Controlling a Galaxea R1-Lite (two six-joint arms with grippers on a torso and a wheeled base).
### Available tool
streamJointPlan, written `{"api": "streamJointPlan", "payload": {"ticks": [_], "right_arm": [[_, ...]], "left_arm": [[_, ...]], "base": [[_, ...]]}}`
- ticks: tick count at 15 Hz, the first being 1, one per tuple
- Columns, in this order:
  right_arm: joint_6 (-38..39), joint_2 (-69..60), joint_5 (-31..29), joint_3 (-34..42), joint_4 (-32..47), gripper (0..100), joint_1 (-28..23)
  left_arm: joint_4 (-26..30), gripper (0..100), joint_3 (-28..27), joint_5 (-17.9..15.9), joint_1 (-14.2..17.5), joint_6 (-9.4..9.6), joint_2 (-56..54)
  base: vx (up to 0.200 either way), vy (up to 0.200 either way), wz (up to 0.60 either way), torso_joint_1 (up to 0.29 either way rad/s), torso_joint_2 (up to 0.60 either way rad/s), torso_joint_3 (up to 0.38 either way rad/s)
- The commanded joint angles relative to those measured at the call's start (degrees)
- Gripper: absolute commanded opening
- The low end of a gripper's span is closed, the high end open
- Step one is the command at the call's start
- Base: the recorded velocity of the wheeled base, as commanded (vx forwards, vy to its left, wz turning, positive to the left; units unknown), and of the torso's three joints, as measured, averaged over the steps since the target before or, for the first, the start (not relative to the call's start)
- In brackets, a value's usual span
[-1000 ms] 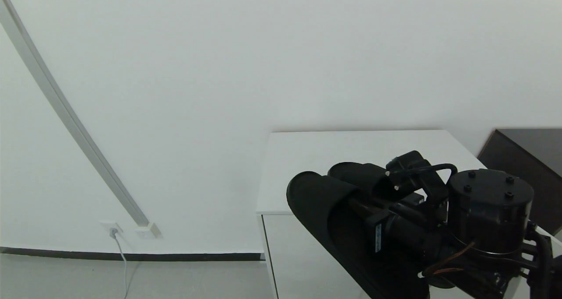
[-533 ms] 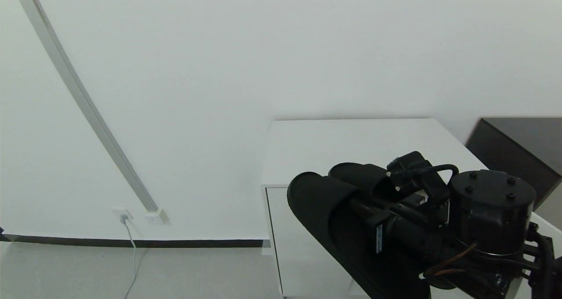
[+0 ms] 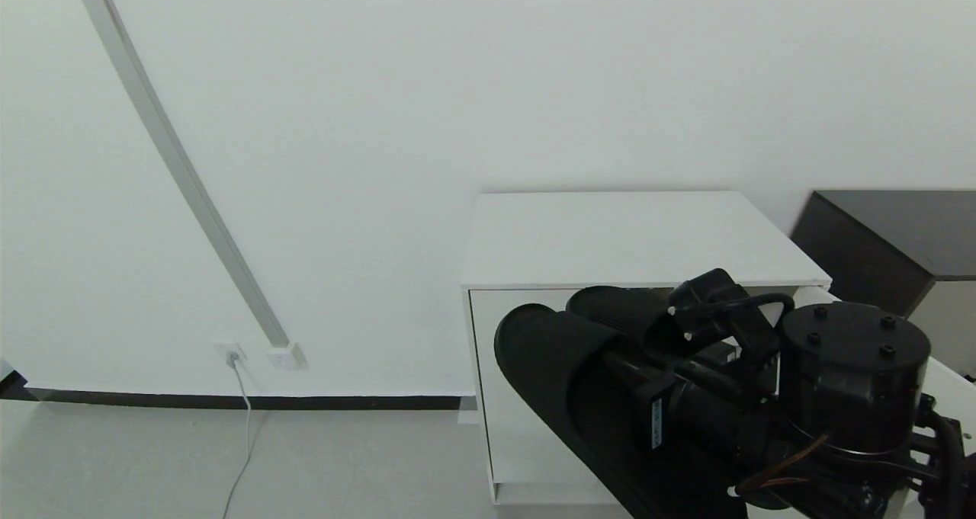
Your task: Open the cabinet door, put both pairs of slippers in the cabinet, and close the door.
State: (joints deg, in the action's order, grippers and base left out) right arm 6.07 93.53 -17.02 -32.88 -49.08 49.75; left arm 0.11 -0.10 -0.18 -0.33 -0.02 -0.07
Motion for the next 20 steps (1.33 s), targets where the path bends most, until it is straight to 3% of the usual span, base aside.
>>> {"api": "streamJointPlan", "payload": {"ticks": [1,8,20], "right_arm": [[0.0,0.7,0.0,0.1,-0.1,0,0.1],[0.0,1.0,0.0,0.1,-0.1,0,0.1],[0.0,1.7,0.0,0.4,-0.1,0,0.2]], "left_arm": [[-0.1,0,0.0,0.0,0.0,-0.06,0.1],[0.0,0,0.0,0.0,0.0,0.02,0.1],[0.0,0,0.0,0.0,0.0,0.02,0.1]], "base": [[0.000,0.000,0.00,0.000,0.00,0.000],[0.000,0.000,0.00,0.000,0.00,0.000],[0.000,-0.200,0.00,0.004,0.00,0.002]]}}
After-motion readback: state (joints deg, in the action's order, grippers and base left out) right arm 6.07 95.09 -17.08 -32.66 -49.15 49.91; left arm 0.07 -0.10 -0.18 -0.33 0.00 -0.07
